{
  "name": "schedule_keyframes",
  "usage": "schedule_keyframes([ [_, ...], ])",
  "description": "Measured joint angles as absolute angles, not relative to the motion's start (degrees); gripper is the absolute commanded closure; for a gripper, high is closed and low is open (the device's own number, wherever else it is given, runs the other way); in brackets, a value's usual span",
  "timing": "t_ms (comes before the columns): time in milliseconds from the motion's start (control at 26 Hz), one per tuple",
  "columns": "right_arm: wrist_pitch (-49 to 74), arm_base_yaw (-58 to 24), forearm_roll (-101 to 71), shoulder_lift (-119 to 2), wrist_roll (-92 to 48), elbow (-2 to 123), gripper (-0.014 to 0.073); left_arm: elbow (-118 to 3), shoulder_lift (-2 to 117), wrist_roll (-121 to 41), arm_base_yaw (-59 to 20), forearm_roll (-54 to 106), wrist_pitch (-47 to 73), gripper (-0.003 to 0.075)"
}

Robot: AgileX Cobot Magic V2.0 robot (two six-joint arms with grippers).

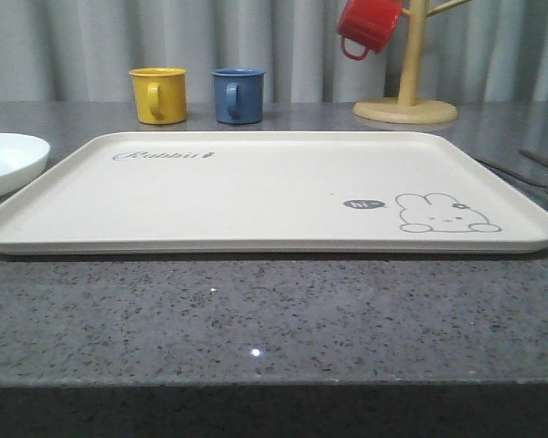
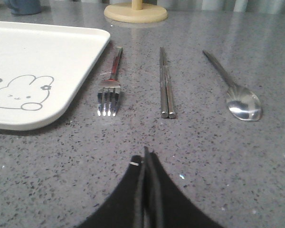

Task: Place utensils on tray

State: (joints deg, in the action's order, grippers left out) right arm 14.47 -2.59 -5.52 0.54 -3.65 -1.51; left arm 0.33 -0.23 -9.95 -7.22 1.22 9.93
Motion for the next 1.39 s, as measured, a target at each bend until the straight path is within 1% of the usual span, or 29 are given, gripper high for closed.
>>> schedule_keyframes([
  [1155,14.4,-2.6,-5.5,0.5,-3.6,-1.5,0.0712,0.3,-0.2,-10.0,-7.2,1.2,9.6,0.0739],
  [1271,12.4,-2.6,-5.5,0.5,-3.6,-1.5,0.0712,0.3,-0.2,-10.0,-7.2,2.5,6.3,0.0739],
  [1387,9.4,-2.6,-5.6,0.5,-3.6,-1.5,0.0712,0.2,-0.2,-10.0,-7.2,5.6,-0.5,0.0739],
])
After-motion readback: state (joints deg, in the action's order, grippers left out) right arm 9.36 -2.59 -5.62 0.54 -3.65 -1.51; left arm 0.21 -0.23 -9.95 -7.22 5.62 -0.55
